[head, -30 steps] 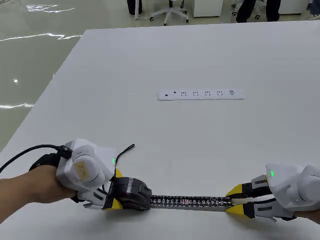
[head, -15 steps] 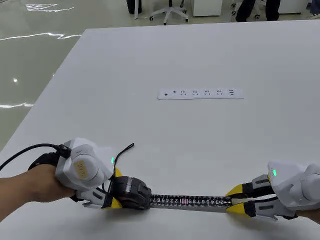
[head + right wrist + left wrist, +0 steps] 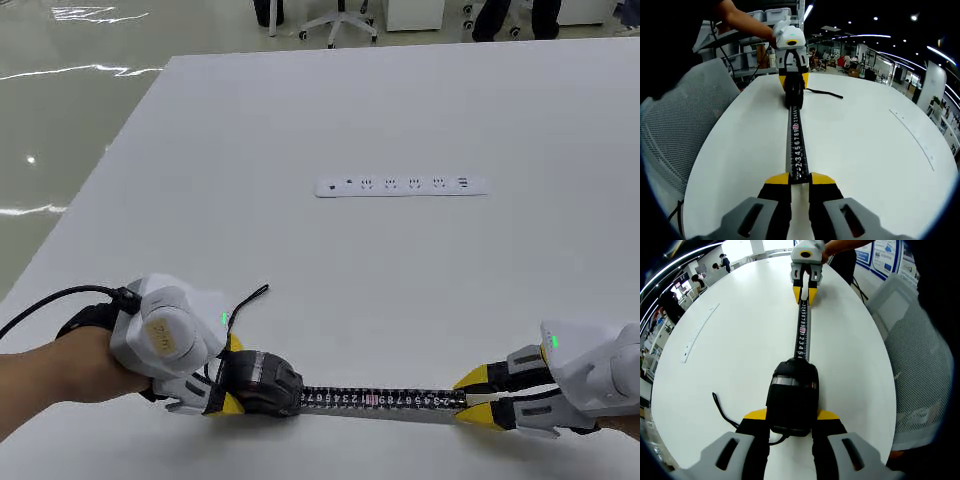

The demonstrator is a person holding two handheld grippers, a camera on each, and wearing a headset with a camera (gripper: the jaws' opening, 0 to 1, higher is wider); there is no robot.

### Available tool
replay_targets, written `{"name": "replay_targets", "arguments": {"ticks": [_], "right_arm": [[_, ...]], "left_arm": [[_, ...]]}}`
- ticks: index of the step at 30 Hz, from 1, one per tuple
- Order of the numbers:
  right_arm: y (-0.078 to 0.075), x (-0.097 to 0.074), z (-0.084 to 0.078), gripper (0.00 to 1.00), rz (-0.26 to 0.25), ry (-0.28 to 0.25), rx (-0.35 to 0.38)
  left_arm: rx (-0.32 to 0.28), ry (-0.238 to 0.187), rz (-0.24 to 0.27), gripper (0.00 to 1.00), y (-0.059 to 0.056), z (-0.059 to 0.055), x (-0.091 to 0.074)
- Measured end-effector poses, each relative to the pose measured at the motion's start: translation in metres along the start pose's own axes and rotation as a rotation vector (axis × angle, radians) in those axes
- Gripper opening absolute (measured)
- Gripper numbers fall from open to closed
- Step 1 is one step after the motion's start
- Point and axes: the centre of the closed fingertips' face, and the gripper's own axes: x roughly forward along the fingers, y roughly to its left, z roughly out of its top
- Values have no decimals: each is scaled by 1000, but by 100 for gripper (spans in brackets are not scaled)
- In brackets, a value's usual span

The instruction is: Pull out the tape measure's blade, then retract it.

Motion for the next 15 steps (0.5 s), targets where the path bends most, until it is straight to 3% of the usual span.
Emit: {"name": "replay_targets", "arguments": {"ticks": [15], "right_arm": [[1, -5, -2, 11, 0, 2, -5]], "left_arm": [[-5, 0, 2, 27, -1, 0, -1]]}}
